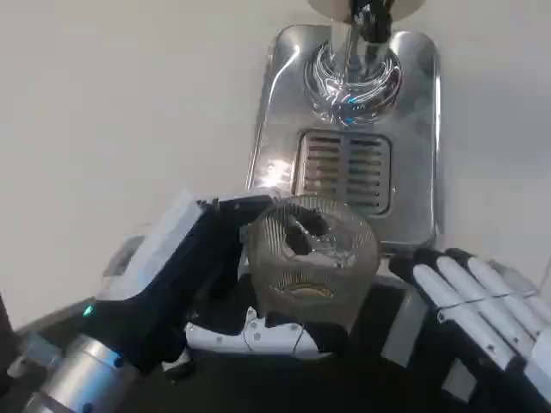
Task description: Grasp the cup under the faucet to collect the drink, then remove the cup.
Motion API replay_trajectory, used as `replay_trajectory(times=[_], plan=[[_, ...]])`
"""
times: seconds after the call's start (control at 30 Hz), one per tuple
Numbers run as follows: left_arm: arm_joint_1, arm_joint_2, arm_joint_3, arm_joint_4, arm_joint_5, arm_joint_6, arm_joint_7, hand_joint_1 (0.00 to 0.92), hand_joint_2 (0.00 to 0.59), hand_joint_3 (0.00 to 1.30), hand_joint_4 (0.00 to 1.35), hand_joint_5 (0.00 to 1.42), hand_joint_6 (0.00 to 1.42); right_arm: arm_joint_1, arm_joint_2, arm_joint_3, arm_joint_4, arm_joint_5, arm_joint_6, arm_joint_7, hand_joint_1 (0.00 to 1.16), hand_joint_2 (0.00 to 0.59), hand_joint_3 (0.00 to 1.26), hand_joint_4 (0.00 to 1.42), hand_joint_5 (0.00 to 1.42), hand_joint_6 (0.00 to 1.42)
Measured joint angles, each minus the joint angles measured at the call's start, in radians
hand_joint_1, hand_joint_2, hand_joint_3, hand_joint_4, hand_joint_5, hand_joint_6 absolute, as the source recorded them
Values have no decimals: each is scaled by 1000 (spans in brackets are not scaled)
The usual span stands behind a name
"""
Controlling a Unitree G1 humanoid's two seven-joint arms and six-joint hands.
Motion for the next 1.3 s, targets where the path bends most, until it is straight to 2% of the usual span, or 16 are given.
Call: replay_trajectory(times=[0.47, 0.67, 0.8, 0.93, 1.07, 1.3], plan=[[-8, -1, 15, 0, -1, 3, -1, 682, 81, 1096, 1267, 1378, 1424, -56, 4, 19, 3, -9, 26, 23, 732, 330, 36, 0, 0, 37], [-67, -16, 19, 36, 4, 10, 3, 675, 79, 1094, 1267, 1377, 1424, -64, 12, 26, 5, -10, 74, 35, 735, 333, 42, 0, 0, 44], [-164, -42, 21, 140, 18, 25, 30, 675, 81, 1094, 1267, 1377, 1424, -71, 22, 44, 4, -25, 91, 35, 736, 333, 44, 0, 0, 46], [-234, -49, 19, 228, 25, 22, 49, 677, 81, 1092, 1267, 1377, 1424, -68, 31, 53, 4, -29, 96, 35, 736, 335, 50, 0, 0, 47], [-368, -36, -6, 426, 39, -44, 58, 677, 82, 1087, 1267, 1377, 1424, -56, 44, 71, 3, -34, 96, 35, 713, 331, 57, 0, 0, 48], [-476, -39, -27, 604, 43, -134, 75, 679, 81, 1090, 1267, 1377, 1424, -45, 61, 93, 1, -54, 96, 35, 706, 331, 58, 0, 1, 53]])
